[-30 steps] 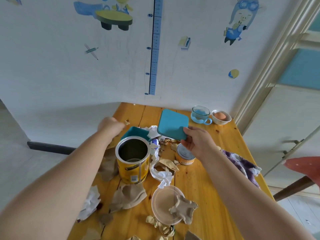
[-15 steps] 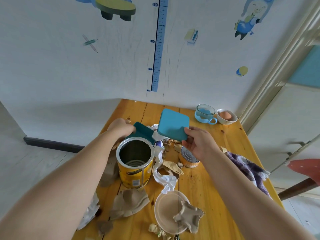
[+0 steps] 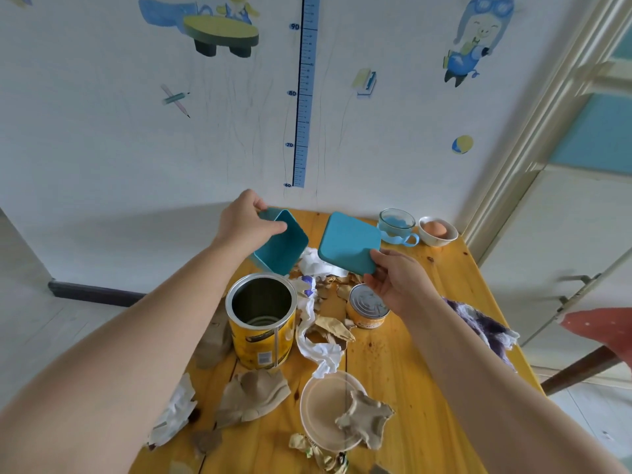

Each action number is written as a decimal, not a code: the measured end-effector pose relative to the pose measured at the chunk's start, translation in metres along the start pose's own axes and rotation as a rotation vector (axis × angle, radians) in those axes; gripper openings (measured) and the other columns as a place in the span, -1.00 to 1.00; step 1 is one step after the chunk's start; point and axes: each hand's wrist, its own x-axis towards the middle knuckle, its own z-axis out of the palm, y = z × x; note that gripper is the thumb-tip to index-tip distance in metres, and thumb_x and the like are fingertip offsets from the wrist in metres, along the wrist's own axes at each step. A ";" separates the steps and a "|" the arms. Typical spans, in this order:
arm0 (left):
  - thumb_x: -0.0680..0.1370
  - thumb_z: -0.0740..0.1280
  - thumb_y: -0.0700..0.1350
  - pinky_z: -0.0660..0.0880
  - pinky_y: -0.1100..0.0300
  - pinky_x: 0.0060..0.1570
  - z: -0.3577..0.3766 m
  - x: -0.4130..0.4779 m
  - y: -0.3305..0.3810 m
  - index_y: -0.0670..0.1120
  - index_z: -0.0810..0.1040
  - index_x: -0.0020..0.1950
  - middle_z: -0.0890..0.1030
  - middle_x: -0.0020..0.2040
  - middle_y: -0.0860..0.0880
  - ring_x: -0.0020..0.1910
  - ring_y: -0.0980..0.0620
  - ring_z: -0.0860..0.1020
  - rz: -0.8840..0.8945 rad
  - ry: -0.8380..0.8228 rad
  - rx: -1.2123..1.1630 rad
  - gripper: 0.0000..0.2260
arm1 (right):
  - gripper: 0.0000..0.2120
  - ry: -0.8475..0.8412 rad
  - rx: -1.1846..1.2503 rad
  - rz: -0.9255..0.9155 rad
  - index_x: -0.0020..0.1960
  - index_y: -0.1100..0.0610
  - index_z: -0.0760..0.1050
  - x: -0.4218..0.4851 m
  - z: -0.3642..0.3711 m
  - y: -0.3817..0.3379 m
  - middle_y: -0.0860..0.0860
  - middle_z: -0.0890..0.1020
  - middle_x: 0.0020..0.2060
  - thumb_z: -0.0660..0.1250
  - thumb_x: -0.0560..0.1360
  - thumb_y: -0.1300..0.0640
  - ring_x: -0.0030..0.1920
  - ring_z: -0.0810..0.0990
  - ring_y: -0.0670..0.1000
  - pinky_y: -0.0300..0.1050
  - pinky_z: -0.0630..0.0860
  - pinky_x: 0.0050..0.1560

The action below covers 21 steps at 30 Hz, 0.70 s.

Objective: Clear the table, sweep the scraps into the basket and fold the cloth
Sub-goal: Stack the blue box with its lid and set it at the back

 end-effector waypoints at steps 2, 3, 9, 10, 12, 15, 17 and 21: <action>0.38 0.45 -0.01 0.35 0.18 -0.23 0.001 -0.006 0.009 -0.11 0.41 0.09 0.52 0.04 -0.08 -0.07 0.01 0.44 0.153 0.098 0.167 -0.62 | -0.86 0.005 0.010 -0.001 0.11 0.24 0.42 -0.002 -0.001 -0.001 0.12 0.55 -0.17 0.22 0.55 0.29 -0.30 0.54 0.01 -0.30 0.51 -0.52; 0.39 0.45 0.00 0.35 0.19 -0.23 0.003 -0.008 0.013 -0.10 0.40 0.08 0.51 0.06 -0.09 -0.08 0.02 0.43 0.198 0.125 0.210 -0.62 | -0.91 0.002 0.015 0.000 0.05 0.23 0.44 -0.004 -0.001 -0.002 0.12 0.55 -0.17 0.22 0.55 0.29 -0.29 0.54 0.01 -0.30 0.51 -0.52; 0.39 0.42 0.11 0.31 0.29 -0.34 0.008 -0.020 0.037 -0.10 0.38 0.14 0.49 0.05 -0.06 -0.08 0.05 0.43 0.157 0.159 0.006 -0.54 | -0.89 -0.066 0.162 -0.044 -0.11 0.20 0.44 -0.014 -0.003 -0.011 0.11 0.55 -0.19 0.18 0.56 0.30 -0.28 0.52 0.00 -0.31 0.49 -0.52; 0.40 0.41 0.12 0.35 0.29 -0.35 0.007 -0.022 0.042 -0.08 0.38 0.17 0.49 0.04 -0.04 -0.07 0.04 0.46 0.069 0.102 -0.111 -0.53 | -0.89 -0.083 0.198 -0.053 -0.11 0.19 0.44 -0.015 -0.004 -0.014 0.10 0.55 -0.20 0.18 0.57 0.29 -0.28 0.52 -0.02 -0.31 0.49 -0.52; 0.40 0.41 0.12 0.54 0.15 -0.21 0.008 -0.023 0.051 -0.07 0.39 0.21 0.52 0.08 -0.03 -0.03 -0.01 0.52 -0.118 -0.041 -0.377 -0.51 | -0.90 -0.102 0.232 -0.082 -0.09 0.19 0.44 -0.018 -0.004 -0.020 0.09 0.56 -0.20 0.18 0.57 0.28 -0.31 0.55 -0.05 -0.32 0.49 -0.52; 0.41 0.40 0.14 0.59 -0.03 -0.03 0.011 -0.026 0.056 -0.07 0.44 0.16 0.57 0.09 -0.09 -0.02 -0.10 0.58 -0.278 -0.185 -0.587 -0.57 | -0.93 -0.096 0.217 -0.124 -0.07 0.18 0.45 -0.021 -0.003 -0.029 0.07 0.58 -0.21 0.21 0.56 0.26 -0.45 0.58 -0.12 -0.34 0.47 -0.53; 0.44 0.35 0.16 0.58 -0.05 0.01 0.015 -0.029 0.058 -0.07 0.45 0.17 0.59 0.07 -0.10 -0.01 -0.12 0.59 -0.323 -0.222 -0.633 -0.58 | -0.96 -0.082 0.194 -0.118 -0.06 0.19 0.45 -0.023 -0.003 -0.033 0.09 0.58 -0.19 0.23 0.55 0.25 -0.44 0.57 -0.11 -0.34 0.46 -0.55; 0.48 0.28 0.18 0.56 -0.08 0.07 0.024 -0.037 0.062 -0.08 0.44 0.15 0.59 0.07 -0.12 -0.02 -0.13 0.59 -0.352 -0.266 -0.685 -0.60 | -0.90 -0.002 0.099 -0.052 0.03 0.22 0.44 -0.026 -0.002 -0.035 0.11 0.55 -0.16 0.28 0.53 0.23 -0.42 0.52 -0.08 -0.35 0.41 -0.62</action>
